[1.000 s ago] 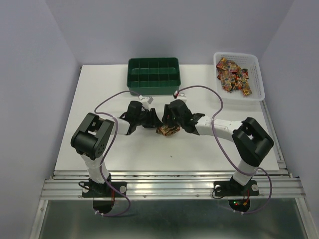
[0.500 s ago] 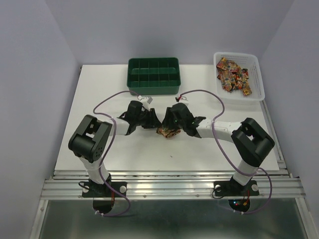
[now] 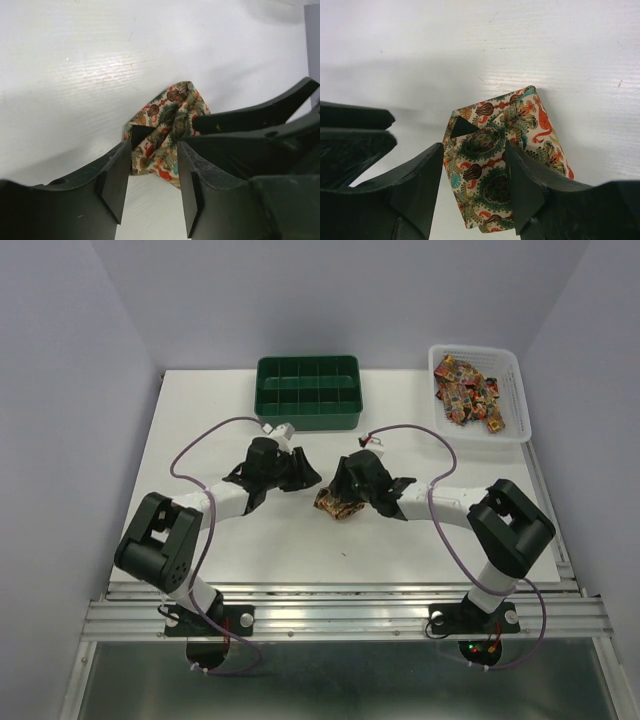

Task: Roll the ties
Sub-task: Roll the tie

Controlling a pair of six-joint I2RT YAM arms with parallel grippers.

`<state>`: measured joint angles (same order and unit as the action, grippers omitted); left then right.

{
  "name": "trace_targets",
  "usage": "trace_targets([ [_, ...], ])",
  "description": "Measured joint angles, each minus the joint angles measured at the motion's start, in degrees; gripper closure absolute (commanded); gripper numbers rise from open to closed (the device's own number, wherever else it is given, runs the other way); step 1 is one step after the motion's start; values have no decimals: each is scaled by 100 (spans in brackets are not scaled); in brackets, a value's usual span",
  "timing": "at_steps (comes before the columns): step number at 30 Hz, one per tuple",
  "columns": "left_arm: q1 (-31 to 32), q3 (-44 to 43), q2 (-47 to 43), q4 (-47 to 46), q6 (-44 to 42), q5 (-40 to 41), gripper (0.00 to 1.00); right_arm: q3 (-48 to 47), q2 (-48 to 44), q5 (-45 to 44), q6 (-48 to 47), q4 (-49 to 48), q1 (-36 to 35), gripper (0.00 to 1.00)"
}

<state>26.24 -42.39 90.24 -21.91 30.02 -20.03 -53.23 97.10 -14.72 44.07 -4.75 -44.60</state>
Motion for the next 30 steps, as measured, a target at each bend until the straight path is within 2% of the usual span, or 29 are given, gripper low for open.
trace_targets([
  [2, 0, 105, -199, -13, 94, -9, 41, 15, 0, -2, 33, -17, 0, 42],
  [5, 35, 605, -739, -39, 243, -46, 37, 20, -2, -2, 57, -26, 0, 42],
  [12, 514, 1499, -1360, -118, 785, -48, 32, 81, -63, 4, 133, -81, 0, 42],
  [22, 1316, 1591, -1062, -584, 1058, 28, 32, 94, -76, 4, 232, -83, 0, 42],
  [30, 1370, 1486, -647, -610, 1145, 398, 34, 94, -76, 2, 323, -83, 0, 42],
])
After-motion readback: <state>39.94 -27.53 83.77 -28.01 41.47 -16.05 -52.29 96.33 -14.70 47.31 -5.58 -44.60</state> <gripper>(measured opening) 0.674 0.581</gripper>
